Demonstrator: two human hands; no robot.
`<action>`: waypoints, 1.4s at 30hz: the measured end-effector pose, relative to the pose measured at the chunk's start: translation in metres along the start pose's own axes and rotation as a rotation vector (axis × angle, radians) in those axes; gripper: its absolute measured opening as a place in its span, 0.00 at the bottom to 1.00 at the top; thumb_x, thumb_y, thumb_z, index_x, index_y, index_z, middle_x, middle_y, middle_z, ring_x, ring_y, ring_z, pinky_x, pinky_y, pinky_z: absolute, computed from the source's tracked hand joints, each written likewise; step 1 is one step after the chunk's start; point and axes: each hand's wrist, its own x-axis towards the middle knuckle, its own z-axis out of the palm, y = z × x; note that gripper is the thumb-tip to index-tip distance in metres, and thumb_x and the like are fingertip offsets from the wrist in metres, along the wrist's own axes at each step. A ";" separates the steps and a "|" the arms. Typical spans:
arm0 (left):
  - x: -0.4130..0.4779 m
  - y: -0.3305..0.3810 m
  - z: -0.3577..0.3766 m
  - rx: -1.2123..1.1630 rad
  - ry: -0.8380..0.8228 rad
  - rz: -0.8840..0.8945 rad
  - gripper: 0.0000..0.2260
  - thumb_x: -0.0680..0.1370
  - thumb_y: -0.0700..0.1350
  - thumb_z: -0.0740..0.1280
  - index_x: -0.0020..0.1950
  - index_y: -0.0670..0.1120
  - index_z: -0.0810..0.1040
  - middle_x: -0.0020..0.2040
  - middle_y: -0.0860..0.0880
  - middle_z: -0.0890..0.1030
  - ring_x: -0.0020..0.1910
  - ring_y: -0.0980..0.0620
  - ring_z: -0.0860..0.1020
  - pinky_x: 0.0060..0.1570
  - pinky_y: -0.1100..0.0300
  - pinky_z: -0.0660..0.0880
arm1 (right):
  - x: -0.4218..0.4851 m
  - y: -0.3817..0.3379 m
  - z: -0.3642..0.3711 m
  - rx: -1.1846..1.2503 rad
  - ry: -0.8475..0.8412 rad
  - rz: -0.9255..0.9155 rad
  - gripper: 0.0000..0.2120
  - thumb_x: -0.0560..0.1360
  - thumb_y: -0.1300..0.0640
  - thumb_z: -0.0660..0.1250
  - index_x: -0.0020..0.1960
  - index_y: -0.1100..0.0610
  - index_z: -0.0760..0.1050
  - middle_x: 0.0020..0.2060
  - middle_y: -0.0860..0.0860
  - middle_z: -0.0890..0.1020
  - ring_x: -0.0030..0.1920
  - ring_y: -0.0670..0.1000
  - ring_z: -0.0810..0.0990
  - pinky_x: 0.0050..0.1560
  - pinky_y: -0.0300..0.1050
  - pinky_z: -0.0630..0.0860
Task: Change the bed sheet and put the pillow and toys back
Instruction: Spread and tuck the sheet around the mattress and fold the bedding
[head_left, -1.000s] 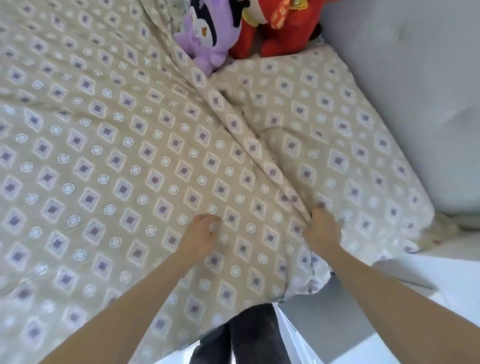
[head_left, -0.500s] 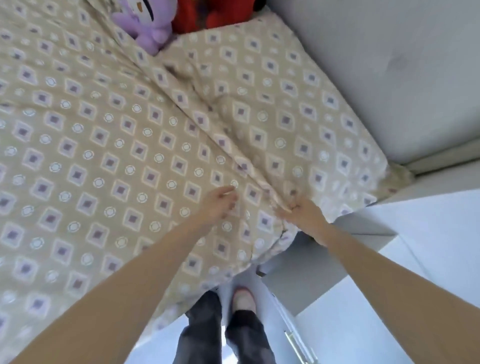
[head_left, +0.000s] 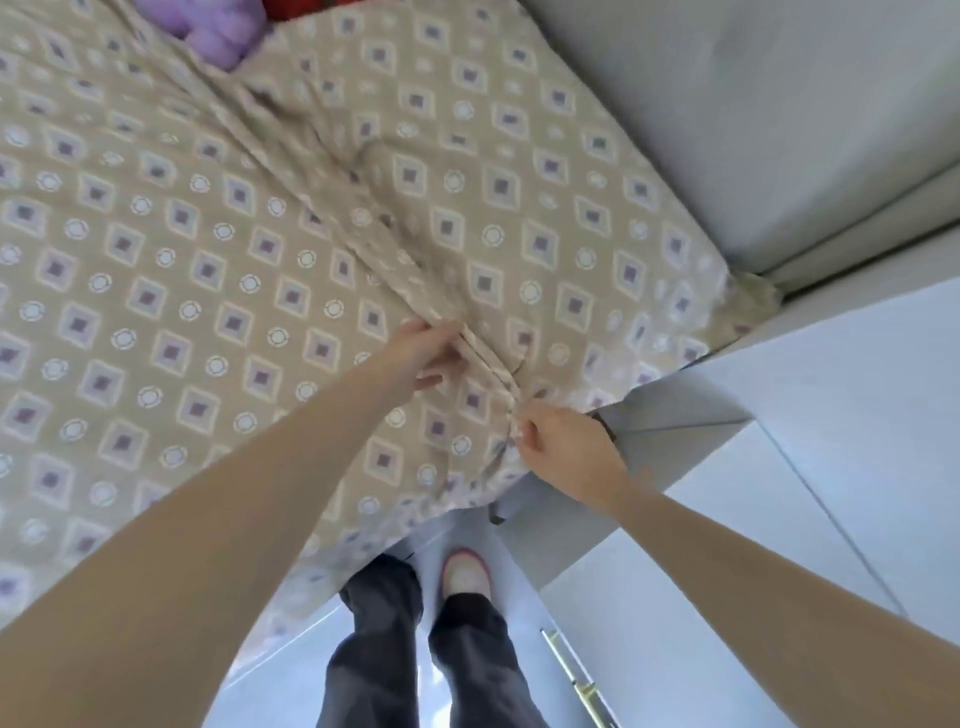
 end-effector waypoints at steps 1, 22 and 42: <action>0.001 -0.001 0.001 0.012 0.025 0.007 0.06 0.79 0.45 0.66 0.42 0.48 0.72 0.40 0.50 0.78 0.41 0.53 0.78 0.50 0.56 0.73 | -0.002 0.002 0.004 0.084 0.043 0.033 0.06 0.76 0.53 0.63 0.49 0.53 0.66 0.40 0.48 0.73 0.43 0.52 0.74 0.38 0.46 0.68; -0.017 -0.074 -0.061 0.401 0.473 0.179 0.36 0.67 0.38 0.74 0.69 0.41 0.56 0.56 0.43 0.69 0.54 0.39 0.74 0.49 0.50 0.74 | -0.035 -0.071 0.072 -0.161 -0.256 -0.343 0.04 0.77 0.60 0.56 0.47 0.52 0.66 0.44 0.57 0.77 0.42 0.58 0.75 0.40 0.49 0.68; -0.045 -0.150 -0.192 -0.149 0.314 0.092 0.06 0.79 0.36 0.63 0.42 0.39 0.76 0.39 0.42 0.79 0.25 0.57 0.80 0.33 0.64 0.80 | -0.045 -0.170 0.160 -0.195 -0.267 -0.358 0.08 0.79 0.61 0.55 0.55 0.60 0.69 0.44 0.60 0.79 0.44 0.60 0.78 0.39 0.48 0.65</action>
